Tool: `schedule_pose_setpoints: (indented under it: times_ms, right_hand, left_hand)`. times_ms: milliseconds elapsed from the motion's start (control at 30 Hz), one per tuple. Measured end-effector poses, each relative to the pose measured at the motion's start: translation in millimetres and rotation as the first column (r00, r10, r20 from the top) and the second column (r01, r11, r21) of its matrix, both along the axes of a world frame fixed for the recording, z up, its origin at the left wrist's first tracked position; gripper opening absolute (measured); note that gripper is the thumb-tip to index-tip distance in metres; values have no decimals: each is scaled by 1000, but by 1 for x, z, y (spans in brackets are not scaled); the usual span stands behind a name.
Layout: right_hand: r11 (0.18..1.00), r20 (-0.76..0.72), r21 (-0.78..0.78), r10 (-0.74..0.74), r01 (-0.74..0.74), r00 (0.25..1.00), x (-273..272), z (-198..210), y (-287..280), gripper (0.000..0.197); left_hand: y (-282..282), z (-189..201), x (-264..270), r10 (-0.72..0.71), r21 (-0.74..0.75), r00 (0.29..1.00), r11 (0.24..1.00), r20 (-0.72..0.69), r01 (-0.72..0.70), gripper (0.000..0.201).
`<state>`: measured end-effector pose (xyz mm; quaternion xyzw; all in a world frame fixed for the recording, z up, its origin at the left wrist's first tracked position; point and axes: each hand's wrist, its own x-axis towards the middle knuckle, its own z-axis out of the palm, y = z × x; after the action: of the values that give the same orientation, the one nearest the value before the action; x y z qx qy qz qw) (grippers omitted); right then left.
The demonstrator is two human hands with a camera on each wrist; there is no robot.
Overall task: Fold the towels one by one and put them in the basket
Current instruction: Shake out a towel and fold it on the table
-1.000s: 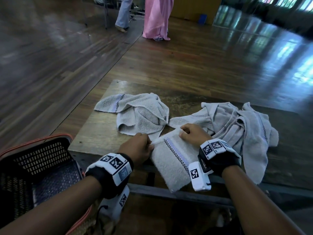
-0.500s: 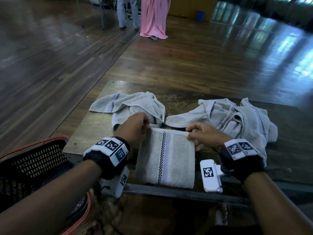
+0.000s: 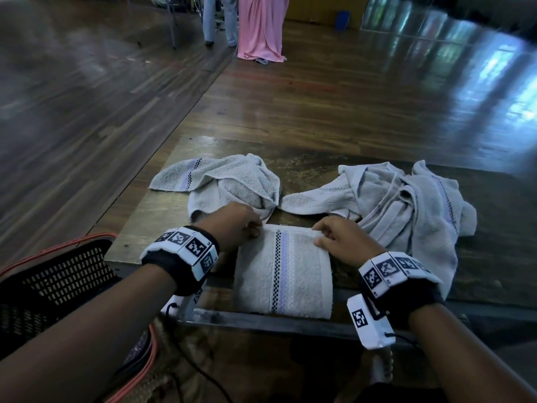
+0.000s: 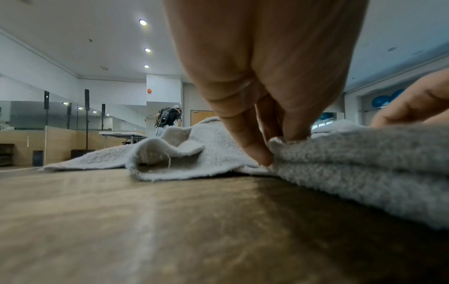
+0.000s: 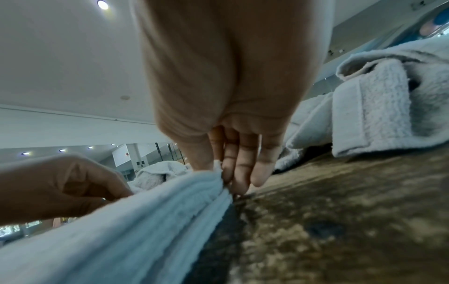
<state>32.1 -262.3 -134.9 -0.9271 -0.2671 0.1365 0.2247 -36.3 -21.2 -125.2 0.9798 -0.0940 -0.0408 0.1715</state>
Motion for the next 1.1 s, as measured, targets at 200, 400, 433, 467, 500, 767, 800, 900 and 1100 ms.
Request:
schedule_pose_setpoints:
  times_ms: [200,400,433,467,500,767,800,900,1100]
  right_hand:
    - [981,109,196,-25,4,994,3,5,4,9]
    - [994,109,98,-48,38,993,11,-10,6,15]
    - [995,119,90,-45,35,992,11,-11,6,18]
    - [995,126,95,-48,36,991,11,-11,6,19]
    - [994,127,104,-54,40,990,11,-11,7,20]
    - [1000,195,31,-4,-2,981,9,2,9,9]
    - [1000,236,10,25,-28,971,7,5,9,7]
    - [996,322,-4,81,-84,943,2,8,7,5]
    - [996,253,87,-4,-19,968,3,1,3,9]
  left_hand:
    - [1,-1,-2,103,-70,994,993,40,-100,12]
    - [2,-8,-4,144,-38,988,989,51,-142,14]
    - [2,-10,-5,137,-6,987,991,87,-137,17]
    - [2,-10,-6,114,13,984,993,139,-117,19]
    - [2,-11,-6,71,9,980,997,188,-74,21]
    - [-4,-13,-3,41,-148,990,989,136,-20,20]
    - [-4,-13,-2,58,-138,989,990,137,-39,18]
    - [-2,-13,0,115,-157,984,983,137,-93,12]
    - [-2,-16,-2,204,-272,972,948,114,-167,8]
